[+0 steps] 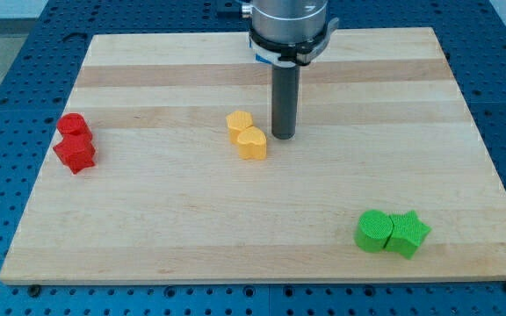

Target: Point at the blue cube

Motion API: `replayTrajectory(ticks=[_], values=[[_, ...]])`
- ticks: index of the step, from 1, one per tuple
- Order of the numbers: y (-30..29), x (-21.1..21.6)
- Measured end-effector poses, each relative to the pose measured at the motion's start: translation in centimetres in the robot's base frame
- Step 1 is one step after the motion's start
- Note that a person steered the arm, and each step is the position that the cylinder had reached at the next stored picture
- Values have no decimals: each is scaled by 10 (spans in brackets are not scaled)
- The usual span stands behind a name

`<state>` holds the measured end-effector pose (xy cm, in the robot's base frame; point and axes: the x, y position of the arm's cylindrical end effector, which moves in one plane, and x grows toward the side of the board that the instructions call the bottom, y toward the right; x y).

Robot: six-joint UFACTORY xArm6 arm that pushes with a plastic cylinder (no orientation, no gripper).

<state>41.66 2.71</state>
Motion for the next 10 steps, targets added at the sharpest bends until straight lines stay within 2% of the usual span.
replayTrajectory(ticks=[2,5,6,8,10], values=[[-13,-18],[-100,-83],[-106,-101],[-99,-168],[-65,-197]])
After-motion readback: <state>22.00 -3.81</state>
